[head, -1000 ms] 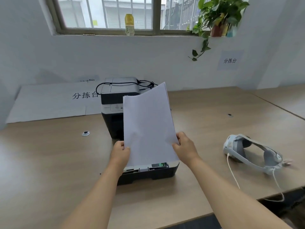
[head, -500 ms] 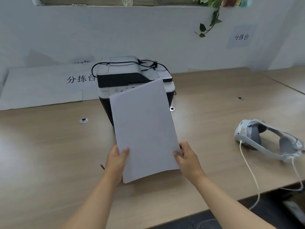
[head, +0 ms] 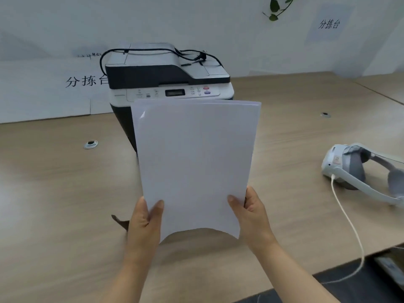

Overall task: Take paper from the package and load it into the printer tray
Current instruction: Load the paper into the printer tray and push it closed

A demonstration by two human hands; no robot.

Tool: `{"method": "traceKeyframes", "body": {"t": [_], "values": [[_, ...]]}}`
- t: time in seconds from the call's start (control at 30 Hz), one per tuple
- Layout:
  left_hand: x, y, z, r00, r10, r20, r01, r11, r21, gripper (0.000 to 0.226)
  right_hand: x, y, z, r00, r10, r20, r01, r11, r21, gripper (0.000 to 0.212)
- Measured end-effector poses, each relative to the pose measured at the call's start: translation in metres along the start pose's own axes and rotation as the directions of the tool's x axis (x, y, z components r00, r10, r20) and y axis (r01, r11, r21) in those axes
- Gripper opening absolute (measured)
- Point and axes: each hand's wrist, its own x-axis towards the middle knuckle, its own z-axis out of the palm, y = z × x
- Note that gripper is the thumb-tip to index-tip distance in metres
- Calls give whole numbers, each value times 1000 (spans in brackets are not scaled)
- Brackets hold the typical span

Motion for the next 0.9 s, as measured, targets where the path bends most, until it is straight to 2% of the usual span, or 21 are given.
{"method": "traceKeyframes", "body": {"t": [0.07,0.17,0.27,0.43,0.57,0.67,0.9], "values": [[-6,-11,4,1000,1,-14,-1,1000,11,13,-2,9,-2,1000,-7,12,7,998,61,17],[-17,-22,6,999,2,-50,1,998,62,29,-8,25,-5,1000,-3,18,1,994,109,21],[-28,-31,9,999,16,-40,-14,999,49,24,-16,40,-8,1000,-9,2,9,991,132,20],[-27,-45,9,997,45,-68,-47,998,-33,29,-17,52,-9,997,-81,-10,82,984,159,19],[-26,-63,5,996,-37,-83,30,995,-91,21,-19,63,-12,995,-99,4,98,987,124,22],[-31,-73,7,988,-106,-109,93,989,-117,26,-26,71,-12,995,-96,11,94,992,78,26],[-31,-73,12,978,-143,-151,126,985,-116,25,-27,76,-12,996,-86,35,85,996,30,29]]}}
